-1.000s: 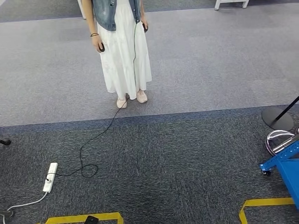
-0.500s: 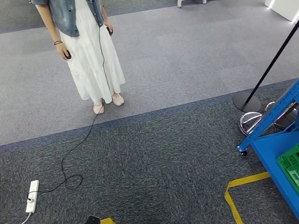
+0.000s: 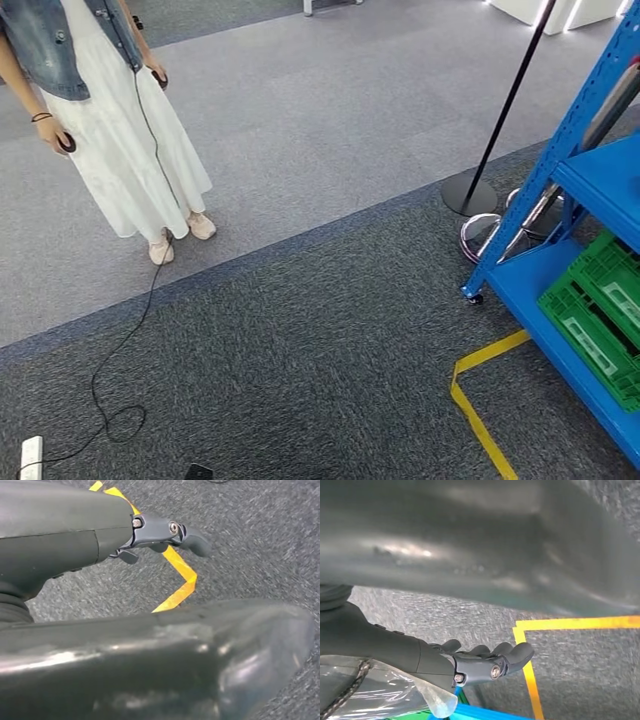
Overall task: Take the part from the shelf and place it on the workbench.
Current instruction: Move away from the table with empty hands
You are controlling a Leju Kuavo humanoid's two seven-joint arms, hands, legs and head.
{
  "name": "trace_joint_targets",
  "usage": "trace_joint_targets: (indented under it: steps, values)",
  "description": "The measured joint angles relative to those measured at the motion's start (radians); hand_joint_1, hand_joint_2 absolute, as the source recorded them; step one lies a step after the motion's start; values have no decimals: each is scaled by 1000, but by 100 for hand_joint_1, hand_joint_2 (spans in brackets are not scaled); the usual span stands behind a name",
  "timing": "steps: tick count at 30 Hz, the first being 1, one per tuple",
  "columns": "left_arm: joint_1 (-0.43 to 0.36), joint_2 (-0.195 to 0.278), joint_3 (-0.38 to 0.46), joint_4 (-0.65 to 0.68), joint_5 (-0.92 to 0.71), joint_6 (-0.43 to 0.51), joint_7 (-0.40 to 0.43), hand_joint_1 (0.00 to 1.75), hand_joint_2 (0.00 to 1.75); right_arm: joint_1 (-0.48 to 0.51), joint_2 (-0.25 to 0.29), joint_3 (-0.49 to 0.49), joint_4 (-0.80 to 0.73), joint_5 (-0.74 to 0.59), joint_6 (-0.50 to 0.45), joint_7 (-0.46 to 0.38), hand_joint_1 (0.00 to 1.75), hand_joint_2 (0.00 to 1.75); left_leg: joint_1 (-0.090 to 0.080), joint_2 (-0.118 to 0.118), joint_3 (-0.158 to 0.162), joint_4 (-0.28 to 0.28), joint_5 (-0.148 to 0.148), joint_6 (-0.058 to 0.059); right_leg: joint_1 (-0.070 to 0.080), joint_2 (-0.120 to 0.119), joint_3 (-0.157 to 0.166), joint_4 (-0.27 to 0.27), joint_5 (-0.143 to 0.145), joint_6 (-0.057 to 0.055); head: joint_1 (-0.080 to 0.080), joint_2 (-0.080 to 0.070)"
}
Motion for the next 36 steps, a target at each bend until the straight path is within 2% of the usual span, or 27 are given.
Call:
trace_joint_targets:
  steps: [1,2,4,5,6,7,8,10,11,12,13,15,17,19,20,21,22,23,24,26,27,28,30,32,33,34,36]
  values:
    - [-1,-1,-1,0,0,1,0,0,0,1,0,-1,0,4,-1,5,0,0,2,11,2,-9,4,1,1,-13,-9,10,-8,4,2,0]
    - [-2,-2,-1,0,-1,3,-1,0,0,0,1,-2,-1,8,-3,11,0,0,5,26,4,-17,8,3,3,-35,-26,38,-27,8,6,0]
    - [-1,-4,-2,0,-1,7,0,0,0,-3,1,-3,-3,18,-5,23,0,0,7,56,5,-24,11,7,5,-88,-80,153,-92,15,15,0]
    - [0,-4,-2,0,-1,7,1,0,0,-4,0,-3,-4,23,-5,30,0,0,6,72,5,-24,11,8,3,-100,-112,221,-121,20,18,0]
    - [0,-4,-2,0,0,6,3,0,0,-2,0,-3,-4,28,-5,36,0,0,6,86,4,-23,10,7,1,-106,-132,267,-135,24,18,0]
    - [0,-3,-2,0,1,5,4,0,0,0,0,-4,-5,32,-5,43,0,0,7,99,4,-23,8,6,-1,-110,-135,279,-130,29,18,0]
    - [-1,-3,-2,0,2,4,5,0,0,2,0,-4,-6,37,-5,50,0,0,8,111,5,-22,7,3,-3,-115,-117,250,-108,32,18,0]
    - [-3,-3,-2,0,4,5,6,0,0,4,0,-7,-10,45,-4,61,0,0,9,130,8,-16,0,-7,-6,-144,-40,112,-49,37,19,0]
    - [-4,-3,-2,0,5,7,7,0,0,3,0,-8,-12,52,-3,69,0,0,8,138,9,-10,-5,-13,-5,-158,-5,52,-31,33,19,0]
    - [-5,-3,-2,0,6,10,7,0,0,2,1,-9,-15,59,-3,77,0,0,6,144,9,-4,-9,-19,-4,-169,17,13,-23,27,18,0]
    - [-6,-3,-2,0,7,13,8,0,0,2,1,-10,-17,68,-2,87,0,0,5,149,11,-1,-11,-25,-1,-172,22,0,-25,19,16,0]
    - [-9,-3,-3,0,8,17,8,0,0,7,1,-12,-20,84,-1,106,0,0,6,157,14,2,-15,-35,1,-158,19,2,-24,3,14,0]
    - [-11,-3,-3,0,9,17,9,0,0,10,1,-12,-24,93,-1,117,0,0,10,133,6,33,-45,-46,-1,-146,22,0,-20,-9,12,0]
    - [-11,-3,-4,0,9,17,9,0,0,11,1,-13,-29,97,0,121,0,0,13,95,-38,145,-113,-53,-2,-131,24,0,-16,-18,8,0]
    - [-10,-3,-4,0,9,17,9,0,0,11,1,-13,-30,97,0,122,0,0,13,85,-69,218,-147,-54,0,-122,23,0,-15,-20,7,0]
    - [-9,-3,-4,0,9,17,9,0,0,12,1,-13,-30,97,0,122,0,0,13,80,-95,276,-166,-53,1,-113,23,0,-15,-20,6,0]
    - [-9,-3,-4,0,9,17,9,0,0,12,1,-14,-31,97,0,123,0,0,13,79,-109,303,-165,-50,3,-103,24,0,-15,-21,6,0]
    - [-9,-3,-4,1,9,17,9,0,0,13,1,-14,-31,98,0,123,0,0,12,77,-104,285,-141,-45,5,-92,26,1,-15,-21,6,0]
    - [-9,-3,-4,1,9,17,9,0,0,13,1,-14,-31,98,0,123,0,0,11,72,-83,230,-100,-38,7,-81,28,1,-16,-21,6,0]
    - [-9,-2,-4,1,9,17,9,0,0,13,4,-15,-33,98,0,123,0,0,7,36,-30,91,-26,-20,8,-60,27,1,-16,-20,7,0]
    - [-9,-2,-4,1,9,18,9,0,0,13,5,-15,-34,98,0,123,0,0,5,19,-12,44,-9,-14,7,-51,24,2,-15,-17,7,0]
    - [-8,-2,-4,1,9,18,10,0,0,13,6,-15,-35,98,0,123,0,0,4,6,-5,21,-6,-9,5,-44,19,2,-13,-13,6,0]
    - [-9,-1,-4,1,9,18,10,0,0,15,8,-15,-36,99,0,123,0,0,3,13,-3,7,-5,-7,2,-33,10,1,-8,-1,3,0]
    - [-10,-3,-4,1,9,18,10,0,0,16,9,-15,-36,99,0,123,0,0,7,31,0,-8,3,-2,2,-52,-7,21,-24,8,7,0]
    - [-10,-4,-4,1,9,18,10,0,0,14,9,-16,-37,99,0,123,0,0,10,42,2,-15,6,0,3,-70,-26,58,-47,12,12,0]
    - [-10,-4,-4,1,9,18,10,0,0,13,9,-16,-37,99,0,123,0,0,10,54,2,-16,7,2,3,-89,-53,115,-78,15,16,0]
    - [-8,-5,-3,1,8,18,10,0,0,12,9,-16,-38,102,0,126,0,0,8,77,0,-16,8,3,2,-106,-112,242,-131,23,22,0]
